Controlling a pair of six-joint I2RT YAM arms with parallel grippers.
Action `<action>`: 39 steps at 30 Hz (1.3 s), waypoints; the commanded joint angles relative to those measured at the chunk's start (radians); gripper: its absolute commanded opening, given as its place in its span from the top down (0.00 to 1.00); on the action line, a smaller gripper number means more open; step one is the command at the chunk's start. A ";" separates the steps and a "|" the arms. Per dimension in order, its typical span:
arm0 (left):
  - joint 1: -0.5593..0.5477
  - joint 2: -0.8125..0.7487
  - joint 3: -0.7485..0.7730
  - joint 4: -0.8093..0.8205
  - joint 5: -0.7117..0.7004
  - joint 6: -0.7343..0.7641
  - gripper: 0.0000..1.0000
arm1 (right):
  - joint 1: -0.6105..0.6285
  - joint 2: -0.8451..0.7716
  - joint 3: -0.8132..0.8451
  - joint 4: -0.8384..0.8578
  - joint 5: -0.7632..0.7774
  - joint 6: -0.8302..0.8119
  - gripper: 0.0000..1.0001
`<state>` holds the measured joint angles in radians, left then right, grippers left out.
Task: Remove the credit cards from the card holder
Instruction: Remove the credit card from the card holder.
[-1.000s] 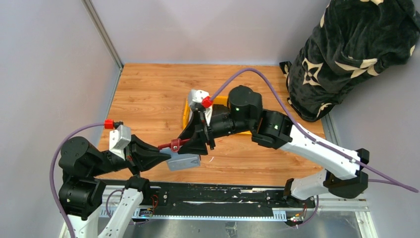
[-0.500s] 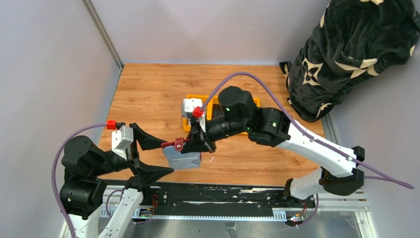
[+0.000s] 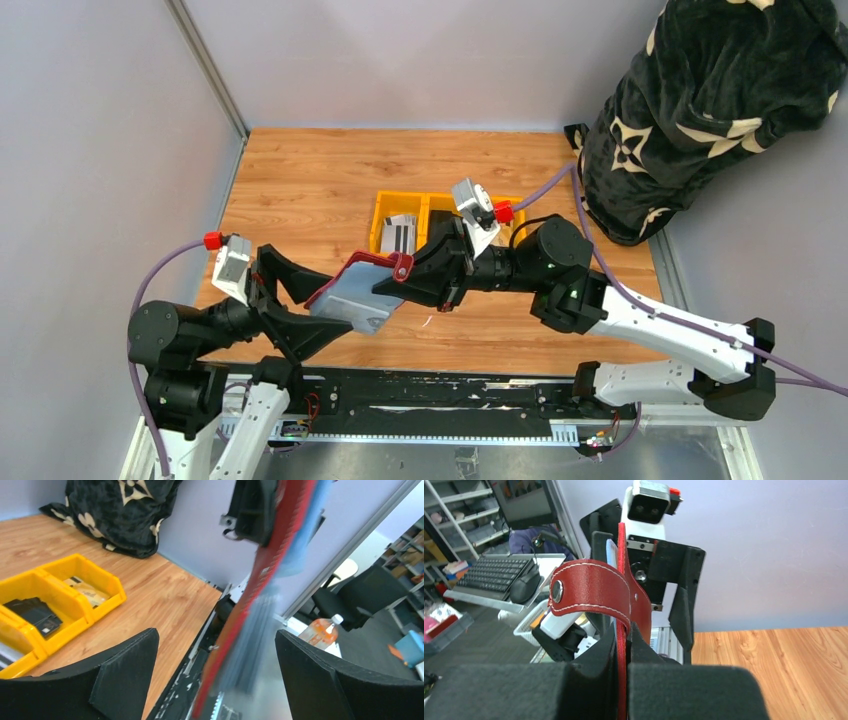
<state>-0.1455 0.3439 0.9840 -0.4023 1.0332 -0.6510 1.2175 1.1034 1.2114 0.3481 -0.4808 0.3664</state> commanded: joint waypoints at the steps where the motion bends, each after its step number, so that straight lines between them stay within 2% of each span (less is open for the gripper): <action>1: 0.001 -0.002 0.016 0.160 -0.005 -0.175 0.10 | 0.018 -0.007 -0.065 0.260 0.102 0.090 1.00; 4: 0.001 0.000 0.024 0.151 0.001 -0.162 0.25 | 0.029 0.004 -0.108 0.330 0.166 0.089 1.00; 5: 0.001 0.000 0.023 0.143 -0.004 -0.152 0.36 | 0.032 0.008 -0.124 0.356 0.189 0.090 1.00; 7: 0.001 0.002 0.021 0.108 -0.025 -0.104 0.66 | 0.033 0.011 -0.147 0.366 0.224 0.084 0.99; 8: 0.001 0.005 0.023 0.079 -0.044 -0.069 0.78 | 0.033 0.008 -0.151 0.345 0.242 0.074 0.95; 10: 0.001 0.019 0.043 -0.049 -0.080 0.035 0.91 | 0.031 0.000 -0.143 0.268 0.259 0.035 0.83; 12: 0.001 0.029 0.063 -0.126 -0.107 0.134 0.98 | 0.031 -0.003 -0.099 0.146 0.261 -0.026 0.65; 13: 0.001 0.032 0.067 -0.149 -0.109 0.177 1.00 | 0.031 0.001 -0.069 0.037 0.263 -0.068 0.60; 15: 0.001 0.037 0.077 -0.190 -0.105 0.255 1.00 | 0.031 0.023 0.006 -0.098 0.260 -0.149 0.54; 20: 0.001 0.084 0.125 -0.298 -0.039 0.382 1.00 | 0.031 0.126 0.170 -0.452 0.207 -0.303 0.52; 27: 0.001 0.123 0.193 -0.411 0.009 0.492 1.00 | 0.031 0.216 0.314 -0.674 0.077 -0.402 0.56; 31: 0.001 0.145 0.224 -0.476 0.020 0.562 1.00 | 0.030 0.216 0.339 -0.698 0.083 -0.410 0.66; 34: 0.001 0.140 0.228 -0.483 0.005 0.586 0.97 | 0.031 0.202 0.343 -0.684 0.094 -0.399 0.81; 35: 0.001 0.137 0.227 -0.485 -0.004 0.593 0.91 | 0.031 0.194 0.337 -0.669 0.097 -0.389 0.87; 36: 0.001 0.132 0.227 -0.484 -0.012 0.600 0.79 | 0.031 0.181 0.327 -0.649 0.099 -0.378 0.93; 37: 0.001 0.127 0.225 -0.485 -0.017 0.604 0.60 | 0.031 0.166 0.307 -0.614 0.103 -0.373 0.98; 39: 0.001 0.121 0.222 -0.486 -0.014 0.600 0.36 | 0.030 0.122 0.247 -0.518 0.108 -0.315 1.00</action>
<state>-0.1455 0.4801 1.1851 -0.8768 1.0092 -0.0841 1.2377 1.3067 1.5185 -0.2893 -0.3779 -0.0063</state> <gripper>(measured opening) 0.415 0.061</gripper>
